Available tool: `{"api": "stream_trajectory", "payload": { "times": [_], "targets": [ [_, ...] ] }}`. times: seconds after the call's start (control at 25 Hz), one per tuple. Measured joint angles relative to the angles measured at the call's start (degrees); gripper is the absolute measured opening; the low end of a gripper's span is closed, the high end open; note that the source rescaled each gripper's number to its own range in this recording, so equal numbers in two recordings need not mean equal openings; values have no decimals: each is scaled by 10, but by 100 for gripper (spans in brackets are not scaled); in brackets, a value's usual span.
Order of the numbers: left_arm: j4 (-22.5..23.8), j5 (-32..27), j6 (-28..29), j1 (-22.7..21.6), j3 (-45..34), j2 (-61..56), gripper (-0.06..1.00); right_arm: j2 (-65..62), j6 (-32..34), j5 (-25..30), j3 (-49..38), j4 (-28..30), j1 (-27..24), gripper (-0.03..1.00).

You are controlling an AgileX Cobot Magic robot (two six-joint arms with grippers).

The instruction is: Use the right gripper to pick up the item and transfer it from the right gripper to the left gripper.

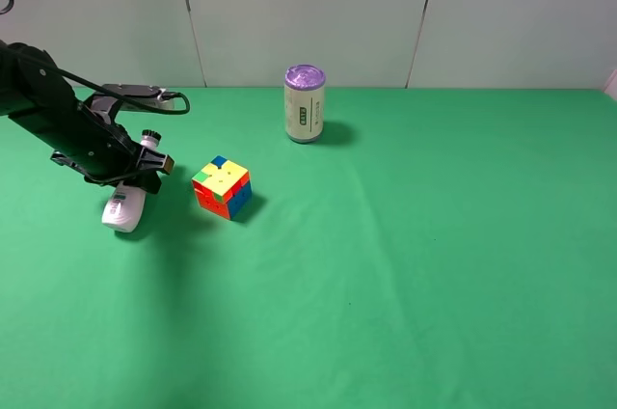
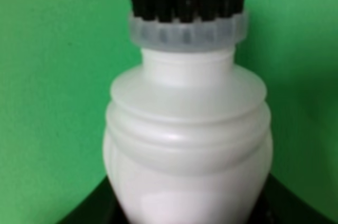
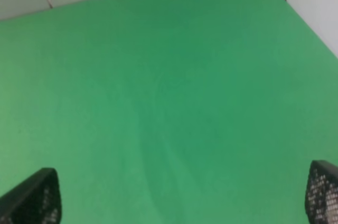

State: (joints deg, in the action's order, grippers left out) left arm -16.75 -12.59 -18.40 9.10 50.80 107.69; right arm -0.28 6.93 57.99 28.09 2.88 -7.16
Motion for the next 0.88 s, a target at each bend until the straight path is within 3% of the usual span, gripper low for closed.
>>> {"api": "stream_trajectory", "payload": {
  "times": [0.24,0.32,0.44,0.64,0.76,0.88],
  "targets": [
    [0,-1,-2,0,0,-1,75,0,0,-1,0,0,0,100],
    [0,-2,-4,0,0,-9,88,0,0,-1,0,0,0,100],
    [0,-6,-6,0,0,-46,96,0,0,-1,0,0,0,100],
    [13,-33,-6,0,0,-156,98,0,0,-1,0,0,0,100],
    [39,-58,1,0,0,-224,98,0,0,-1,0,0,0,100],
    [89,-78,46,0,-9,-297,98,0,0,-1,0,0,0,100]
  ]
}}
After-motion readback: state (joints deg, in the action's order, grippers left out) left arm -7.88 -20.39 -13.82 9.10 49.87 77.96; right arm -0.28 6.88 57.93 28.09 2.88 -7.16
